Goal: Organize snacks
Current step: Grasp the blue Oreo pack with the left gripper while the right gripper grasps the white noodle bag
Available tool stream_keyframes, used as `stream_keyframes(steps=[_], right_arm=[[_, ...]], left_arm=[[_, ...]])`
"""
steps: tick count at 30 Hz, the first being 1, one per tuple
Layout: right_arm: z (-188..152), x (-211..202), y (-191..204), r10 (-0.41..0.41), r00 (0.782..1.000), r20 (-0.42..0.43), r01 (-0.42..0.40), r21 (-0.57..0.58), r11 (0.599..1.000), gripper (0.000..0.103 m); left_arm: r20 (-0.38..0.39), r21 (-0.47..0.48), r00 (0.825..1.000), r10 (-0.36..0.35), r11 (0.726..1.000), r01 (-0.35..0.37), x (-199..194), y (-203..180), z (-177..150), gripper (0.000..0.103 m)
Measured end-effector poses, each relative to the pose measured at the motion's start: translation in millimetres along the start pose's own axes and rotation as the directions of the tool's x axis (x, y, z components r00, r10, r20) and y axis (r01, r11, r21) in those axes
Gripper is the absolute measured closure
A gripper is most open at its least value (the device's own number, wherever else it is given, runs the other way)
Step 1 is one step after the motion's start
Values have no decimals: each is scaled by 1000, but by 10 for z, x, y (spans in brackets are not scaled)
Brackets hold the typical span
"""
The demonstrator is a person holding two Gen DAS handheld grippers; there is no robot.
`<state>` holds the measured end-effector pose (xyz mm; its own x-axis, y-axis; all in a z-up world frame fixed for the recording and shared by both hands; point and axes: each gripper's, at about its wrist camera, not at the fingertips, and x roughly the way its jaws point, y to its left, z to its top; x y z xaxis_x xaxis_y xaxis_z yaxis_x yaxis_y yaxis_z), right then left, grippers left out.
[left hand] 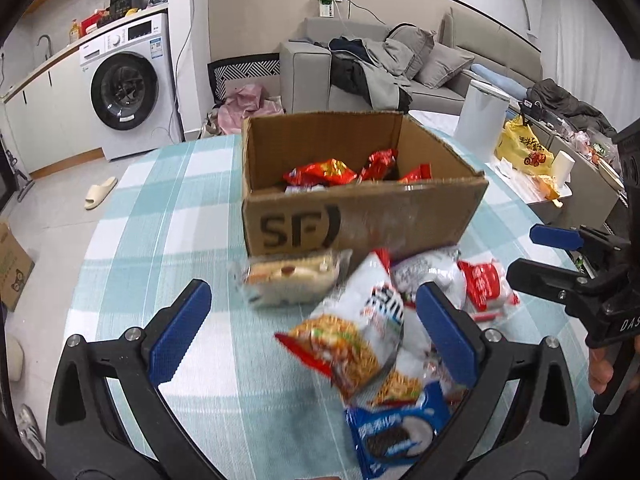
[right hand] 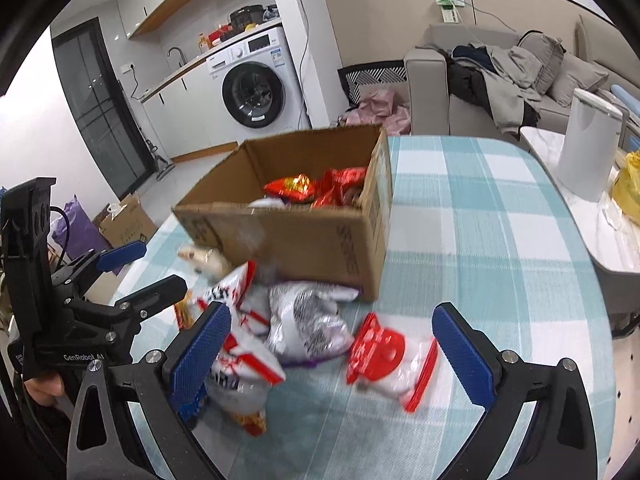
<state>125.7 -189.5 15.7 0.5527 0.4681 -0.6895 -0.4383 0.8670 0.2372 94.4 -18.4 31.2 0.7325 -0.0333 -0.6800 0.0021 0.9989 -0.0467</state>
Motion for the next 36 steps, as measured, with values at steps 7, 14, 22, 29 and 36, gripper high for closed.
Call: stream_keyframes(steps=[7, 14, 22, 29, 36], right_arm=[[-213, 38, 189, 36, 999, -38, -36, 2, 999, 0], [-385, 152, 369, 36, 997, -72, -36, -3, 999, 0], [-422, 219, 358, 23, 996, -87, -19, 51, 999, 1], [-435, 349, 342, 49, 990, -131, -40, 71, 997, 1], [-461, 489, 374, 57, 986, -153, -48, 63, 997, 1]], left_arm=[[-16, -8, 1000, -13, 1000, 12, -124, 15, -290, 1], [-20, -35, 999, -28, 999, 28, -248, 58, -492, 1], [-34, -66, 999, -37, 997, 34, -358, 119, -620, 1], [-67, -66, 996, -59, 996, 54, -347, 126, -712, 1], [-98, -55, 991, -91, 995, 86, -273, 102, -776, 1]])
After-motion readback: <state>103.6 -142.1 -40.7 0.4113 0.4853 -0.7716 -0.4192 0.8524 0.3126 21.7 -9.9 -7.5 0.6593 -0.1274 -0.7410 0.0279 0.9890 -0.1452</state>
